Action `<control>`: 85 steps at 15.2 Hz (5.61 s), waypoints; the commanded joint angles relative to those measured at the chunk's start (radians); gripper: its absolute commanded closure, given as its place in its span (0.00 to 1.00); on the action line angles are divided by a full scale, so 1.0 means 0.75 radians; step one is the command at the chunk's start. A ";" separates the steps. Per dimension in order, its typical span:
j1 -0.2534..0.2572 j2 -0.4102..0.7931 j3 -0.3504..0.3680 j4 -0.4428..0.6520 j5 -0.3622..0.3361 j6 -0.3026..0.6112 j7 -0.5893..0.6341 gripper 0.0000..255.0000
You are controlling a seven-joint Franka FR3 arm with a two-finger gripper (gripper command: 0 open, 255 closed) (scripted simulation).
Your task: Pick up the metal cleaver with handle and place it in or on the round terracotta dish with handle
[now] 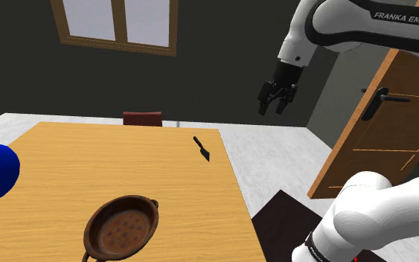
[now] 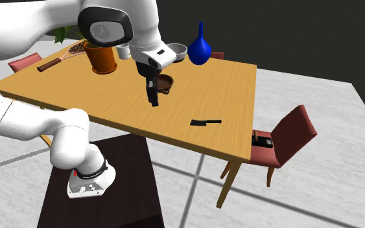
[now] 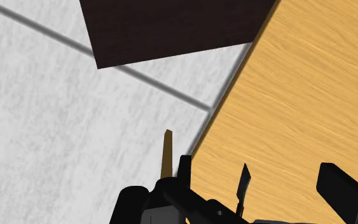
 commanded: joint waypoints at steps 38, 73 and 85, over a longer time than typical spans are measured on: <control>0.044 1.252 0.132 0.321 -0.042 0.874 0.242 0.00; 0.042 1.112 0.132 0.514 -0.043 0.541 0.249 1.00; 0.184 1.008 0.262 0.437 -0.043 0.521 0.521 1.00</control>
